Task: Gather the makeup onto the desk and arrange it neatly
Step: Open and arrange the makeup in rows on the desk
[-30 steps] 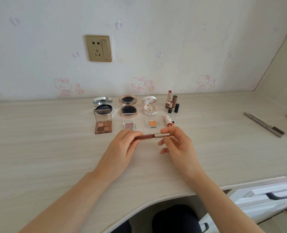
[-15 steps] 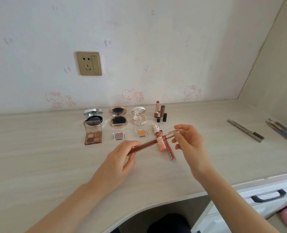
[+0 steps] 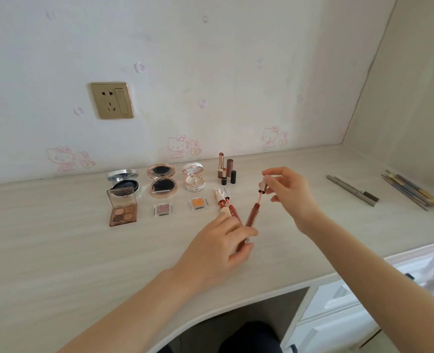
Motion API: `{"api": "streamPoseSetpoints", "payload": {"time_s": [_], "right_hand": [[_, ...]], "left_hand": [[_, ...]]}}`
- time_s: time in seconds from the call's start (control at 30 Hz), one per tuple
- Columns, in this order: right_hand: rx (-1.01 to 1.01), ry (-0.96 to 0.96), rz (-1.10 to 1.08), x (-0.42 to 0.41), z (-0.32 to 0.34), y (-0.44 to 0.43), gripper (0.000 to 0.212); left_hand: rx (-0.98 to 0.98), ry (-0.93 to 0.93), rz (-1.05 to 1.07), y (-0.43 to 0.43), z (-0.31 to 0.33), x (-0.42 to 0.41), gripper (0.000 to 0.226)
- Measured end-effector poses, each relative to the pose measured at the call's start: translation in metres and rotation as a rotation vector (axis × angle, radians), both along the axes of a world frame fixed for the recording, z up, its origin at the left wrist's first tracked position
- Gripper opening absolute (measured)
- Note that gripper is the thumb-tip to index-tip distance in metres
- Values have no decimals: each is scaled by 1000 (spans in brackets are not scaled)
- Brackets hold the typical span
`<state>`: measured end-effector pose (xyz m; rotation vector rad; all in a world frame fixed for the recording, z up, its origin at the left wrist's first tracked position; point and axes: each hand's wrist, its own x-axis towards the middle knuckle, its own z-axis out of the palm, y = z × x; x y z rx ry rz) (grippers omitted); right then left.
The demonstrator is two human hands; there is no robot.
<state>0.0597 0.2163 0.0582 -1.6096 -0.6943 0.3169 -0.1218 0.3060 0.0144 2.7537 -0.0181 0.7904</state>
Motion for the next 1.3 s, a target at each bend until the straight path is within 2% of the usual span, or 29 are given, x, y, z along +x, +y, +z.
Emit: {"api": "streamPoseSetpoints", "payload": {"time_s": [0.17, 0.27, 0.43, 0.8, 1.3], "right_hand": [[-133, -109, 45, 26, 8, 16, 12], [-193, -133, 58, 37, 2, 27, 14], [-234, -123, 59, 48, -12, 42, 13], [-386, -266, 101, 54, -29, 85, 9], [-487, -418, 158, 52, -48, 107, 15]], "left_hand": [[80, 168, 28, -16, 1, 35, 49], [169, 221, 29, -16, 3, 47, 54], [245, 169, 31, -4, -2, 55, 49], [162, -20, 40, 4, -27, 62, 26], [34, 18, 83, 12, -29, 56, 29]]}}
